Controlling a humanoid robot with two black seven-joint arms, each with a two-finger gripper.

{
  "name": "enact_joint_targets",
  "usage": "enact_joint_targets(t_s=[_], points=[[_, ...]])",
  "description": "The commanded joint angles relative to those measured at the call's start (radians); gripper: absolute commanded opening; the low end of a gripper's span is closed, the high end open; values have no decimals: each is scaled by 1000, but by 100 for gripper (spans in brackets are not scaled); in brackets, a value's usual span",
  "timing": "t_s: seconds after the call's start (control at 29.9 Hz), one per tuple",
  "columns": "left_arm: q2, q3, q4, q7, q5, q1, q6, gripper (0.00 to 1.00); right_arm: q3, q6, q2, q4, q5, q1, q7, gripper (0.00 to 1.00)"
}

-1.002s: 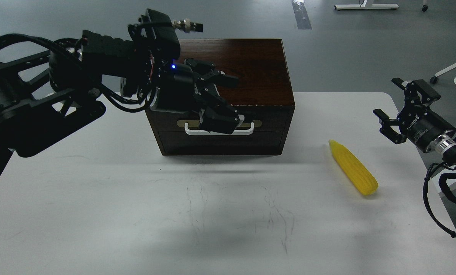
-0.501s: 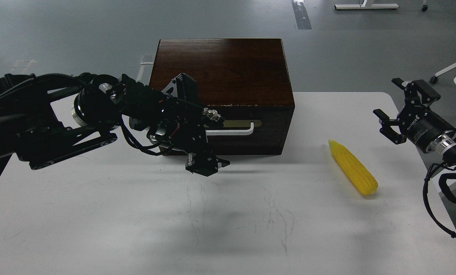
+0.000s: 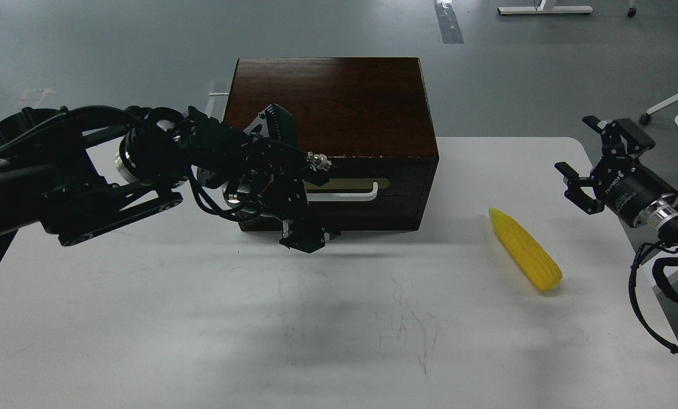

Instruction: Put corn in drawer with both arms

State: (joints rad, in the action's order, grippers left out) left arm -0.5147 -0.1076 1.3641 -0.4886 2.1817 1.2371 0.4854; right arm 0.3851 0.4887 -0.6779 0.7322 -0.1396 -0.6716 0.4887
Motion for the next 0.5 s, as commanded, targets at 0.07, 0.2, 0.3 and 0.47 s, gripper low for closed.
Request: enact_joint_targets(t_s=[0.07,0.2,0.3,0.47], points=[[19,14,-28,0,0,4,-1,98,1,0,0,0,0,1,0,100],[30,20,-37,0,0,4,-1,98,8,0,0,0,0,4,0,100],[36,29,-46,0,0,5,-1,98,9,0,1,0,0,6,0,100],[48,40,-68,0,0,7,-1,98,9,0,1,0,0,7,0,100]])
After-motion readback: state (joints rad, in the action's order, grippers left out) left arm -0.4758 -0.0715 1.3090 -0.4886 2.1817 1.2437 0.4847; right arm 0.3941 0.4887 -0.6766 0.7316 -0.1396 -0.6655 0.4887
